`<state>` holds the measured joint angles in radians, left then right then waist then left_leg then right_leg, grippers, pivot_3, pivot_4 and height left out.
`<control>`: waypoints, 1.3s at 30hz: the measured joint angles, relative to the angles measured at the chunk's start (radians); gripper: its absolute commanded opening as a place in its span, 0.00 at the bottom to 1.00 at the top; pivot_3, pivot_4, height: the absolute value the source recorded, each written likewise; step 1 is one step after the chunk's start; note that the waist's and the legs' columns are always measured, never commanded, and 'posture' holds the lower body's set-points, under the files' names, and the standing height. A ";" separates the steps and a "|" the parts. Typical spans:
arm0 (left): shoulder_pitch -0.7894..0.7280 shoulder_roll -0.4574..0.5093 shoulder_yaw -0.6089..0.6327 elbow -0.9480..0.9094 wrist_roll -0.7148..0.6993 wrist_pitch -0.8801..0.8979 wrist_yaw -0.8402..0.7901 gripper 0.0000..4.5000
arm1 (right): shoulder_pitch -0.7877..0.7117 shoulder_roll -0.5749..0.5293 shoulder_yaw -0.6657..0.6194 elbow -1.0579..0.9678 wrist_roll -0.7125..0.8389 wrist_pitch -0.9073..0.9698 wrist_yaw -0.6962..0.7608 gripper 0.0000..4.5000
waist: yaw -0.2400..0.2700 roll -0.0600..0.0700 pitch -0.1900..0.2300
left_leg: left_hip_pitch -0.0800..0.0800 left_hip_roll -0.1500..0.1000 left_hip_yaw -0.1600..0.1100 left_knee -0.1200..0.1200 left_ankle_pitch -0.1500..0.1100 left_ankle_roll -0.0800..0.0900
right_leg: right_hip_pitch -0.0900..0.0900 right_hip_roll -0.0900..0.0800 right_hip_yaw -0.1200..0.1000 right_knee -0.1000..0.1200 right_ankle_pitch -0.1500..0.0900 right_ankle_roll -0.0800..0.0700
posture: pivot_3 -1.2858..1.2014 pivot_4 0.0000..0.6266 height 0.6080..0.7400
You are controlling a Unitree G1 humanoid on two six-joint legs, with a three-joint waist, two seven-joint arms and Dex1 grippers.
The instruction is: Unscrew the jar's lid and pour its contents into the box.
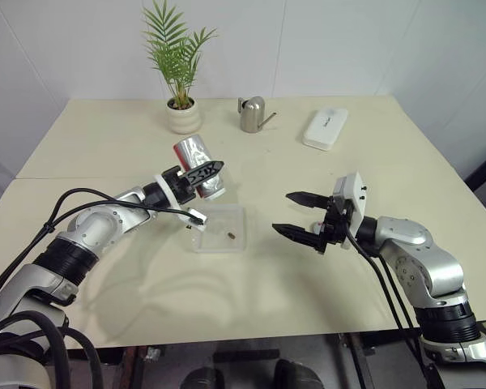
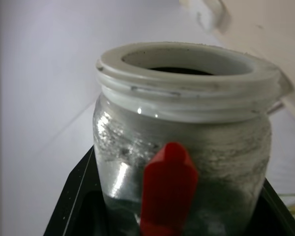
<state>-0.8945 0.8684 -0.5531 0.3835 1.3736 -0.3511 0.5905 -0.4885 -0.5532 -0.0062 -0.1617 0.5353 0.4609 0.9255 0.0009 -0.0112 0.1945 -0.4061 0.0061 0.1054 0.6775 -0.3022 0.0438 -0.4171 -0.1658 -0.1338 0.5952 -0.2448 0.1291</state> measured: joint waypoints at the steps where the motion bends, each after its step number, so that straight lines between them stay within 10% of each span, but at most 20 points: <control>1: 0.000 0.000 0.007 0.003 -0.017 -0.004 -0.007 0.43 | 0.002 0.000 0.000 -0.002 0.001 0.000 0.000 1.00 | 0.000 0.000 0.000 | 0.000 0.000 0.000 0.000 0.000 0.000 | 0.000 0.000 0.000 0.000 0.000 0.000 | 0.52 0.24 1.00; 10: 0.199 -0.015 0.285 -0.084 -0.656 -0.083 -0.414 0.43 | 0.061 -0.030 -0.029 -0.044 0.032 0.022 0.008 1.00 | -0.002 0.000 0.000 | 0.000 0.002 0.000 0.002 -0.001 0.000 | 0.000 -0.001 -0.001 0.000 0.000 0.000 | 0.52 0.24 1.00; 19: 0.397 -0.224 0.734 -0.418 -1.404 0.636 -0.850 0.43 | 0.219 -0.108 -0.128 -0.210 0.099 0.063 0.006 1.00 | -0.003 -0.001 0.000 | 0.004 0.002 -0.001 0.005 -0.001 0.000 | 0.006 0.000 0.000 0.000 0.001 0.001 | 0.52 0.24 1.00; 26: 0.537 -0.291 0.929 -0.513 -1.590 0.836 -0.873 0.43 | 0.264 -0.152 -0.176 -0.266 0.111 0.071 -0.017 1.00 | -0.001 -0.004 -0.003 | 0.004 0.003 -0.001 0.005 -0.002 -0.001 | 0.006 0.002 0.000 0.000 0.002 -0.001 | 0.52 0.24 1.00; 36: 0.632 -0.395 0.980 -0.329 -1.646 0.533 -0.967 0.43 | 0.196 -0.131 -0.079 -0.226 0.043 0.018 -0.017 1.00 | 0.001 -0.007 -0.004 | 0.004 0.004 0.000 0.005 -0.003 -0.001 | 0.005 0.001 0.000 -0.003 0.004 -0.003 | 0.52 0.24 1.00; 39: 0.631 -0.400 0.978 -0.266 -1.654 0.480 -0.987 0.70 | 0.171 -0.121 -0.067 -0.200 0.029 -0.004 -0.013 1.00 | 0.000 -0.007 -0.005 | 0.004 0.004 0.000 0.005 -0.004 -0.002 | 0.005 0.002 -0.001 -0.003 0.004 -0.003 | 0.52 0.24 1.00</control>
<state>-0.2631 0.4683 0.4248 0.1179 -0.2807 0.1294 -0.3964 -0.3180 -0.6738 -0.0732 -0.3621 0.5644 0.4567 0.9127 0.0014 -0.0186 0.1899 -0.4024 0.0104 0.1055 0.6824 -0.3057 0.0423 -0.4121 -0.1641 -0.1344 0.5917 -0.2407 0.1265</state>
